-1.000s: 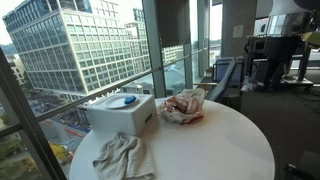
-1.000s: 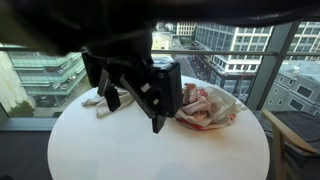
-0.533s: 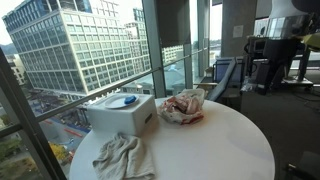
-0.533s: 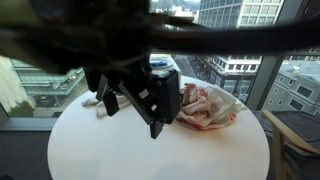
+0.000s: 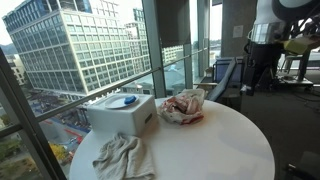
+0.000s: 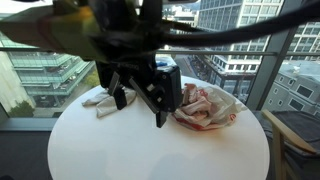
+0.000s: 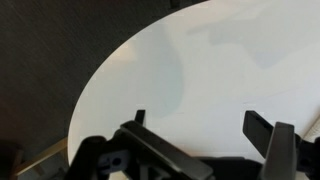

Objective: Remove the brown object, the pink shirt, the turnip plushy and the yellow container from the plastic

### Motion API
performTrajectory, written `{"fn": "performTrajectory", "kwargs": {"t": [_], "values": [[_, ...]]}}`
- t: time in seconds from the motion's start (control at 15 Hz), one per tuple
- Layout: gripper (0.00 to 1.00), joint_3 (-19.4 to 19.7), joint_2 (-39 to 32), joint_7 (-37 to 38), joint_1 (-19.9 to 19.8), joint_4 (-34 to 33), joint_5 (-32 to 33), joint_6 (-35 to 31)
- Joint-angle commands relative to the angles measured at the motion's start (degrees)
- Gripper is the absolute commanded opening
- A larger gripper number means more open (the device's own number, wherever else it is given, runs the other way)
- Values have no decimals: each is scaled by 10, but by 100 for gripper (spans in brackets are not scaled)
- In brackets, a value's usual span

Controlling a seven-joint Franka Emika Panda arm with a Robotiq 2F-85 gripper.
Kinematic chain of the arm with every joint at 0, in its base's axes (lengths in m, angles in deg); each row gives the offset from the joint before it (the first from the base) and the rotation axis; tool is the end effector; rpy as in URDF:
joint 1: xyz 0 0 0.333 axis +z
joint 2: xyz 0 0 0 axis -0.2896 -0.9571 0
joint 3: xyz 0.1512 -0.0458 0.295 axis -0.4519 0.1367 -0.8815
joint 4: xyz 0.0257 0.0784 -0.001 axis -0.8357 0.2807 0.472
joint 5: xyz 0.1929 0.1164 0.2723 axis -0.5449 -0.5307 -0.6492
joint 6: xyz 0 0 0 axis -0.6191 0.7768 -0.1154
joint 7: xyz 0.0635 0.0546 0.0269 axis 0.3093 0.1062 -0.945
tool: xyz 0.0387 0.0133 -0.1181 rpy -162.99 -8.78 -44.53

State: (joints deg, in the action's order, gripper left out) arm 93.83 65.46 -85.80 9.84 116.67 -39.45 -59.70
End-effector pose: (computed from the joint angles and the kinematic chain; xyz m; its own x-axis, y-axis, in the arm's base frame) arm 0.2920 -0.0699 0.4257 0.9932 -0.0693 0.0937 -0.0753 -0.9952 0.0622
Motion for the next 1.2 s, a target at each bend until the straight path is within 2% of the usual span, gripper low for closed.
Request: {"fn": "performTrajectory", "kwargs": {"t": [0.0, 0.4, 0.6, 0.93, 1.13], "values": [[100, -35, -143, 58, 13, -66, -5, -79], [100, -65, -353, 160, 20, -196, -2, -219], [100, -61, -459, 211, 31, -277, 25, -281], [100, -20, -620, 240, 82, -428, 24, -332], [100, 36, -696, 258, 125, -513, 38, -353]]}}
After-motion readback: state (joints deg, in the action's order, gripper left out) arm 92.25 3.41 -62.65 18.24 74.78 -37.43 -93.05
